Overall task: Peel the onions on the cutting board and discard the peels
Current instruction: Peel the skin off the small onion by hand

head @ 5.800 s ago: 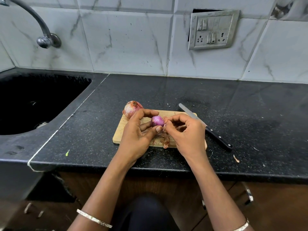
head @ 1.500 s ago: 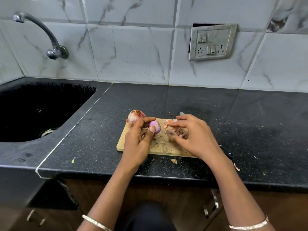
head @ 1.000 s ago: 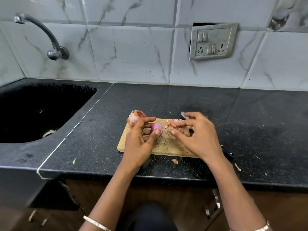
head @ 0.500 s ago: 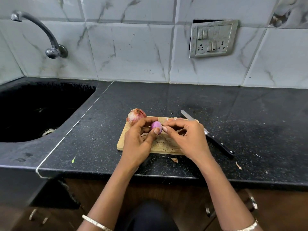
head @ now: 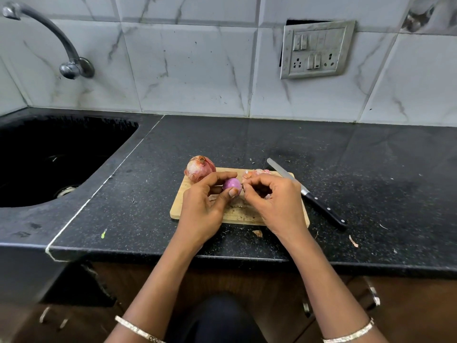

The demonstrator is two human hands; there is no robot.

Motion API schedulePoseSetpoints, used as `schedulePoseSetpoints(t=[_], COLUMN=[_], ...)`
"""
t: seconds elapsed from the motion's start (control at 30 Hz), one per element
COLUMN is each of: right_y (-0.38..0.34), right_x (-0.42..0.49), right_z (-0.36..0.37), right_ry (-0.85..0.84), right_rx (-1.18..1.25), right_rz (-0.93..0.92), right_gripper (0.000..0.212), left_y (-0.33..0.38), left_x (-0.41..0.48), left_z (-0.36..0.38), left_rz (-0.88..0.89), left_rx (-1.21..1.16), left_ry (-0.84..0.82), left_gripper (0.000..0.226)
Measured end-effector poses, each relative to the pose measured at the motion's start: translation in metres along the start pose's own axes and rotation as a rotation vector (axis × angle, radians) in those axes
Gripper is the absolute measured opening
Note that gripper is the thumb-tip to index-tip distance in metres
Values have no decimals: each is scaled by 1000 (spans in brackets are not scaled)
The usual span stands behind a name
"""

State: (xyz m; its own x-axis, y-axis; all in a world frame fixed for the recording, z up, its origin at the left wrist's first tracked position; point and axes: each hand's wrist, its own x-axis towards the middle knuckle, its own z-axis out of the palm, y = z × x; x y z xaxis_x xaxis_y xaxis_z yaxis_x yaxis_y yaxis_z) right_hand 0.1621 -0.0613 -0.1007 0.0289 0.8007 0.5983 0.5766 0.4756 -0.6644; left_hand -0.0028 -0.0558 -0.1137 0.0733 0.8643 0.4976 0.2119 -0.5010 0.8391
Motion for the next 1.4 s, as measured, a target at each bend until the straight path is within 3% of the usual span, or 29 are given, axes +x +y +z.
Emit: schedulePoseSetpoints(t=[0.1,0.2,0.4,1.07,1.4], right_y=[1,0,-4,-2,-1], right_x=[0,-2,-5,-1,-3], right_z=[6,7,3,-4,0], right_ry=[-81,-41,82,-161,-56], right_rx=[-168,-100,91,192,234], right_rz=[-48,-32,47,-4,37], right_gripper=[13,6,12,13,12], left_y=[1,0,-2,-1,-3], left_x=[-1,-1,0,-1,-1], left_z=[0,1,1,-1,0], left_rz=[13,-1,-25,-18,-51], left_rx=[-42,-115,-142,-104,-130], left_ry=[22,33,20,-26,-4], left_gripper=[26,29,28,28,29])
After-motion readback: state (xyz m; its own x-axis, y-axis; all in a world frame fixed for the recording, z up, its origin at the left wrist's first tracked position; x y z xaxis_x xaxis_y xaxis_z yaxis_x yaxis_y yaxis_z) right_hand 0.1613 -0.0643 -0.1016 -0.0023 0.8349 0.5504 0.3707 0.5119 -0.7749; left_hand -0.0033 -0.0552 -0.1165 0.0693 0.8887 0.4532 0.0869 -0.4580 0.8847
